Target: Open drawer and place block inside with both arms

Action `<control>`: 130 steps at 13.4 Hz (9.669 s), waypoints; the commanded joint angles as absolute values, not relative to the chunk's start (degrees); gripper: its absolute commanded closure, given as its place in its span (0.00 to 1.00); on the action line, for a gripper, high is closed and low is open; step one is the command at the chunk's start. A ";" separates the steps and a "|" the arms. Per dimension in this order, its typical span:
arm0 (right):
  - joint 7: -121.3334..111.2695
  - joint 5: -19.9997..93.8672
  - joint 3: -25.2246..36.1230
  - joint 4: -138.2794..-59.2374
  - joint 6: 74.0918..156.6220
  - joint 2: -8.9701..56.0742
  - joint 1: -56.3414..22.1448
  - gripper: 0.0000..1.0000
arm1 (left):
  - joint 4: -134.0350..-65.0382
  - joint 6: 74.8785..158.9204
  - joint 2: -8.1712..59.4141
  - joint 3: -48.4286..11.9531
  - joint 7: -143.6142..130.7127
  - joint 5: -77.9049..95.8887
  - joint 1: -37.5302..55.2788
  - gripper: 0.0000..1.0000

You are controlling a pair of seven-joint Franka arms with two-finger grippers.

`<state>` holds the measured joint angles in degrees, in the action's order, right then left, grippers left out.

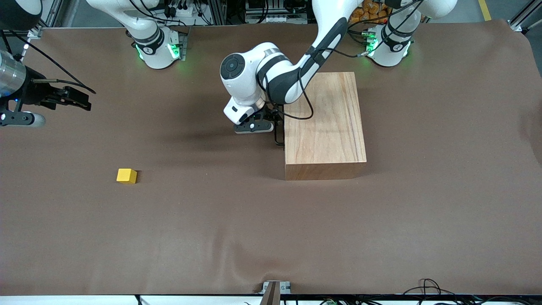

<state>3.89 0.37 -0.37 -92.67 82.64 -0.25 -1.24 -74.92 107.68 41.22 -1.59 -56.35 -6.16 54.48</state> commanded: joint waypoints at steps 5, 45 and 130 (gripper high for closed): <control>4.66 0.62 -0.26 -93.51 83.58 -0.44 -1.32 0.00 | -73.21 113.11 42.45 -2.46 -59.23 -6.42 55.81 0.00; 4.83 -0.26 -0.18 -94.57 87.63 1.58 -2.11 0.00 | -71.89 131.59 42.46 -6.15 -63.81 0.44 59.07 0.00; 35.24 7.73 -2.37 -88.48 111.24 24.52 -40.08 0.97 | -88.15 86.13 0.35 -2.81 0.26 0.62 0.44 0.00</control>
<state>34.27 7.82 -3.08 -85.29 107.65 24.61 -39.39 -88.99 87.25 0.15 -2.68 -0.90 -0.27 0.94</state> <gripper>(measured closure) 0.441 0.000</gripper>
